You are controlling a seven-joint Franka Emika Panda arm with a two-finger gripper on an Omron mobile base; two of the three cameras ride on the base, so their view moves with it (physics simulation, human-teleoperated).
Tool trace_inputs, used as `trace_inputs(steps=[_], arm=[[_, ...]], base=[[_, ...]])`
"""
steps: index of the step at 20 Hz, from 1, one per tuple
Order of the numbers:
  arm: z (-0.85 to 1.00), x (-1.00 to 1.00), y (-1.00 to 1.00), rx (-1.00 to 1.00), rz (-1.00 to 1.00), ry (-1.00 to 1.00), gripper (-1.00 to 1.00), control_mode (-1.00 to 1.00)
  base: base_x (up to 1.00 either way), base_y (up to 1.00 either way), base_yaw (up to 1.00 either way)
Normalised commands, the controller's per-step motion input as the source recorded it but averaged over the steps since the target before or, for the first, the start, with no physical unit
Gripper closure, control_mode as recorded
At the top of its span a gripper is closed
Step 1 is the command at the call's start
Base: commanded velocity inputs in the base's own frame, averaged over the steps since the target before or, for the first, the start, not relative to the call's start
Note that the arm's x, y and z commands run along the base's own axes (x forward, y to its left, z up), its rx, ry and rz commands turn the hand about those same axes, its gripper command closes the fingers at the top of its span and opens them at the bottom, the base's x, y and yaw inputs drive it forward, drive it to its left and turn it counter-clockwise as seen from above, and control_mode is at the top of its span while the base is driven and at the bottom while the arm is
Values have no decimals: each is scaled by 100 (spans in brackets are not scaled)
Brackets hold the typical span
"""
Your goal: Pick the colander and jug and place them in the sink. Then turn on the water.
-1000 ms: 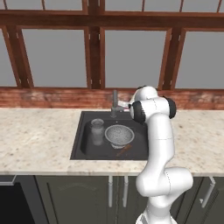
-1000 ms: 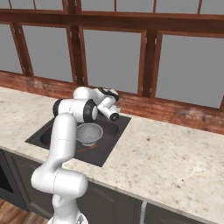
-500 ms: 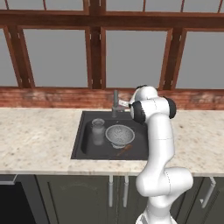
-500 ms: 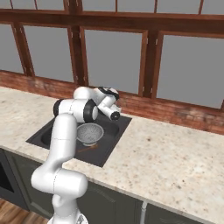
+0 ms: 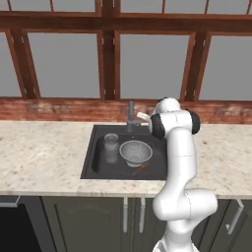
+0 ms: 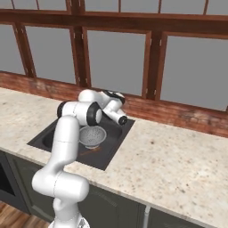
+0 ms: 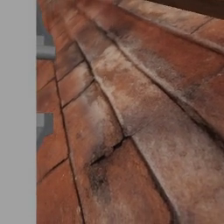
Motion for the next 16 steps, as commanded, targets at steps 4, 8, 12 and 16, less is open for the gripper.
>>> trace_inputs(steps=[4, 8, 12, 16], arm=[[-100, -39, -100, 22, 14, 0, 100, -100], [-100, -49, -100, 18, 13, 0, 100, -100], [-100, -69, -100, 12, 9, 0, 100, -100], [-100, -83, -100, 7, 6, 1, 100, -100]], base=[[0, 0, 0], [0, 0, 0], [0, 0, 0], [0, 0, 0]])
